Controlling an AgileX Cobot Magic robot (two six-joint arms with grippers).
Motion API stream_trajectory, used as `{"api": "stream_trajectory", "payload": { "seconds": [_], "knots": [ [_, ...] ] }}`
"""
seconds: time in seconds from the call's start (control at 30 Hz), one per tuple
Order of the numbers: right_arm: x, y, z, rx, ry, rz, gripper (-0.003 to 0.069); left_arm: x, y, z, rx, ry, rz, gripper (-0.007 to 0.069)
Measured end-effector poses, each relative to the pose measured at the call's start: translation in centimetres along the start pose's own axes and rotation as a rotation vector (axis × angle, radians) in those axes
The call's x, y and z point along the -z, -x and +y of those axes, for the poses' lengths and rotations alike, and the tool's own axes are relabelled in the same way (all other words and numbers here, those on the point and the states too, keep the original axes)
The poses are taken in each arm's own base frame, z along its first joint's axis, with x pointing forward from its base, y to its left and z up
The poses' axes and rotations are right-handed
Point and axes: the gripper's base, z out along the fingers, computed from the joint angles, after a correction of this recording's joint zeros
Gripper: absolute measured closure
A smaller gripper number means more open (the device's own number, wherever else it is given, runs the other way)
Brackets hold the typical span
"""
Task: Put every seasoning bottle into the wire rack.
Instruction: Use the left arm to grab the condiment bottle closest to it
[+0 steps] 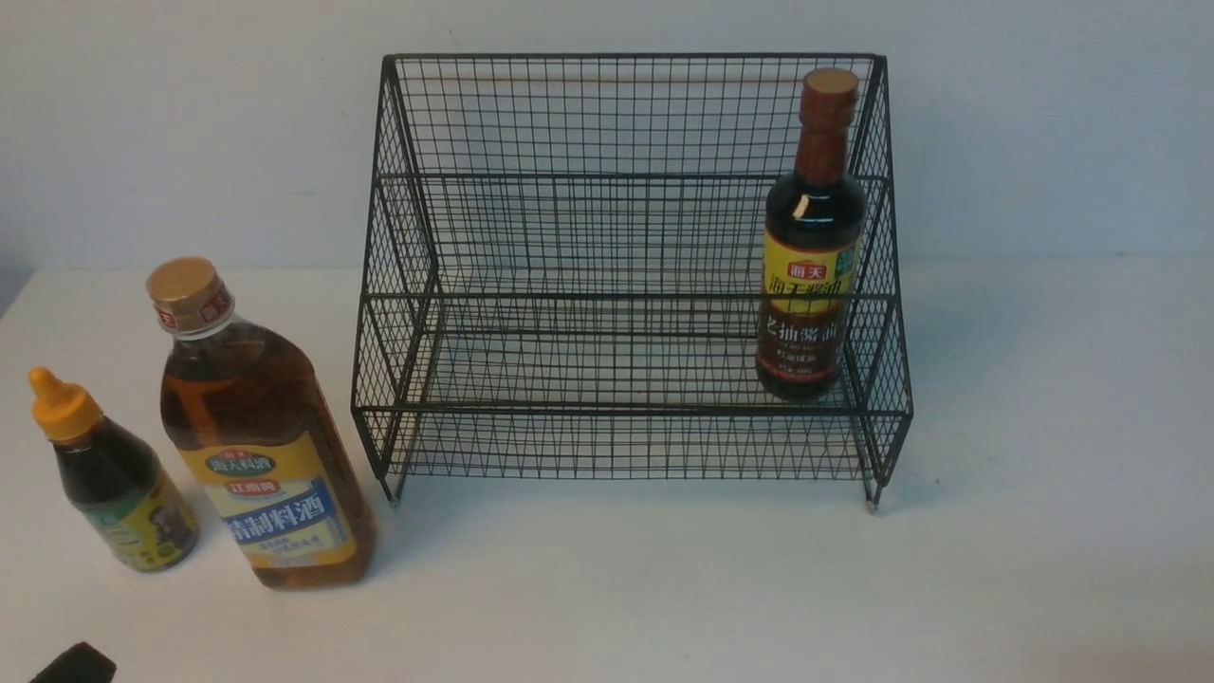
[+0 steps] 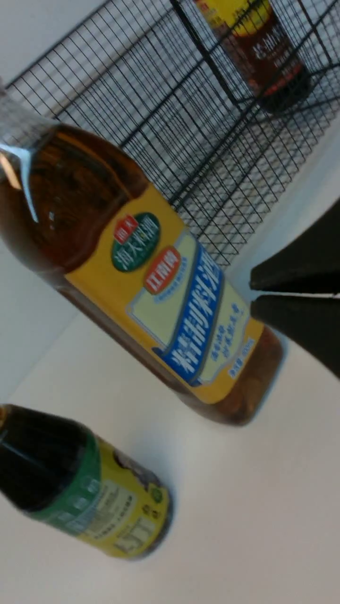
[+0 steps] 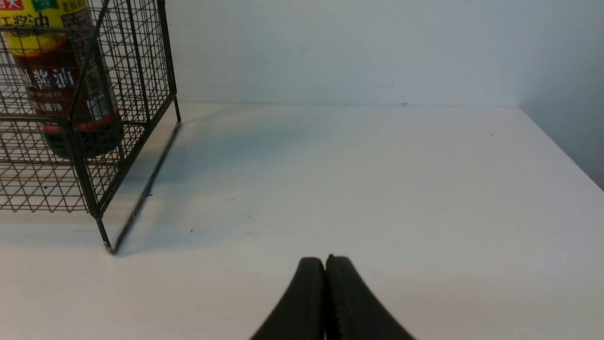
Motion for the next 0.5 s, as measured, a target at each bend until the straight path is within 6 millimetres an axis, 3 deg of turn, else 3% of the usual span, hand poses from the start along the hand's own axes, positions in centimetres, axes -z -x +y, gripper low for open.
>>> {"api": "stream_trajectory", "payload": {
  "seconds": [0.2,0.37,0.4,0.5],
  "knots": [
    [0.0,0.0,0.0,0.000,0.000,0.000,0.0674,0.4,2.0,-1.2,-0.024,-0.078,-0.169,0.0629],
    [0.0,0.0,0.0,0.000,0.000,0.000,0.0674,2.5,6.9,-6.4,-0.313,-0.109,-0.215,0.0629],
    [0.0,0.0,0.0,0.000,0.000,0.001,0.0674,2.3,8.1,-7.6,-0.431,-0.072,-0.163,0.0629],
    [0.0,0.0,0.0,0.000,0.000,0.002,0.0674,1.6,9.5,-8.9,-0.533,-0.032,-0.089,0.0629]
  ]
}}
